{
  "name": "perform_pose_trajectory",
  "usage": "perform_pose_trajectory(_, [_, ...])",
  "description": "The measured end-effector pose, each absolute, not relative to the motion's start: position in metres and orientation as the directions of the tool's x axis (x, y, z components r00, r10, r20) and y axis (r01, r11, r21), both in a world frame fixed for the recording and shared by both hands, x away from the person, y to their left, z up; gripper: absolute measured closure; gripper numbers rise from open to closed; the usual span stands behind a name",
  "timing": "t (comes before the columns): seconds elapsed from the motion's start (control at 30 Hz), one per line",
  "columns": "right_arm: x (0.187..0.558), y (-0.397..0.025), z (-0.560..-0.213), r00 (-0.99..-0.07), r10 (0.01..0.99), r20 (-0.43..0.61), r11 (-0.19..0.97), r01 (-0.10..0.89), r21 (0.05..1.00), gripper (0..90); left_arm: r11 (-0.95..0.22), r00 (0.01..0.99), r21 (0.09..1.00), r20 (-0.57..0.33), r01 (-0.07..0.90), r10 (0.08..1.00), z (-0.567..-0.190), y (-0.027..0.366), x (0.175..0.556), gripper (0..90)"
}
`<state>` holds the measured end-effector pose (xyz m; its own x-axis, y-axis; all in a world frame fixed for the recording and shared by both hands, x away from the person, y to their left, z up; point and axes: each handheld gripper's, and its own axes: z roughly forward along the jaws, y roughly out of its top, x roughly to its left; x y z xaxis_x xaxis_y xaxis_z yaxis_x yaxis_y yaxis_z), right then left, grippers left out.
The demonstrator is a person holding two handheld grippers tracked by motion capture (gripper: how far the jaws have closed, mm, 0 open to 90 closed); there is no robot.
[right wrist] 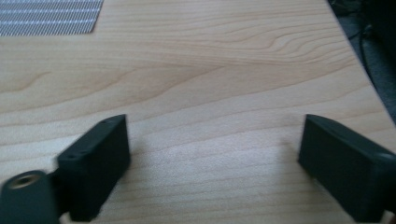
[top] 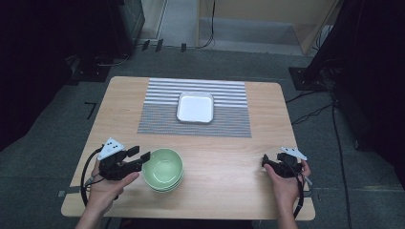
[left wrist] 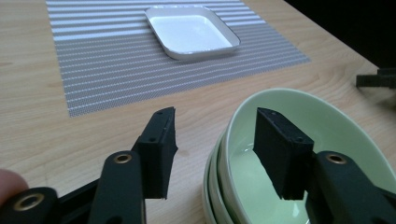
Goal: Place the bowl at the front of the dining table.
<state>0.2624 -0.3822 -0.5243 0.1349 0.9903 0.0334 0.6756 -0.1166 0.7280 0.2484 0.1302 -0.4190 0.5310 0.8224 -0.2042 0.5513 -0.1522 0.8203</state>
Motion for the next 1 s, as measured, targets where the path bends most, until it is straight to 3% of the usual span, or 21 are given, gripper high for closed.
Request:
perform_pose_trajectory(0.43, [0.260, -0.362, -0.507, 0.111, 0.989, 0.093, -0.142, 0.617, 0.774, 16.8, -0.226, 0.584, 0.797, -0.185, 0.560, 0.791, -0.431, 0.118, 0.251, 71.5])
perform_pose_trajectory(0.57, [0.257, -0.351, -0.492, 0.091, 0.990, 0.111, -0.143, 0.578, 0.803, 22.7, -0.229, 0.589, 0.796, -0.188, 0.560, 0.786, -0.434, 0.119, 0.252, 75.8])
perform_pose_trajectory(0.63, [0.256, -0.343, -0.484, 0.063, 0.991, 0.119, -0.134, 0.557, 0.820, 25.9, -0.238, 0.583, 0.796, -0.171, 0.557, 0.794, -0.435, 0.118, 0.252, 77.4])
perform_pose_trajectory(0.67, [0.254, -0.335, -0.476, 0.029, 0.991, 0.133, -0.128, 0.536, 0.834, 35.2, -0.239, 0.582, 0.796, -0.168, 0.556, 0.795, -0.435, 0.117, 0.252, 81.1])
perform_pose_trajectory(0.7, [0.254, -0.335, -0.476, 0.029, 0.991, 0.133, -0.128, 0.536, 0.834, 35.2, -0.240, 0.581, 0.796, -0.166, 0.556, 0.797, -0.435, 0.117, 0.252, 81.1])
perform_pose_trajectory(0.73, [0.253, -0.326, -0.470, -0.027, 0.990, 0.139, -0.105, 0.519, 0.848, 42.4, -0.247, 0.576, 0.797, -0.148, 0.551, 0.804, -0.434, 0.116, 0.252, 83.7])
perform_pose_trajectory(0.8, [0.253, -0.315, -0.464, -0.075, 0.987, 0.139, -0.082, 0.511, 0.856, 46.6, -0.258, 0.579, 0.796, -0.137, 0.547, 0.804, -0.434, 0.115, 0.252, 84.3])
perform_pose_trajectory(1.0, [0.253, -0.288, -0.450, -0.175, 0.971, 0.161, -0.051, 0.507, 0.861, 49.2, -0.265, 0.589, 0.800, -0.132, 0.538, 0.797, -0.433, 0.115, 0.252, 85.2])
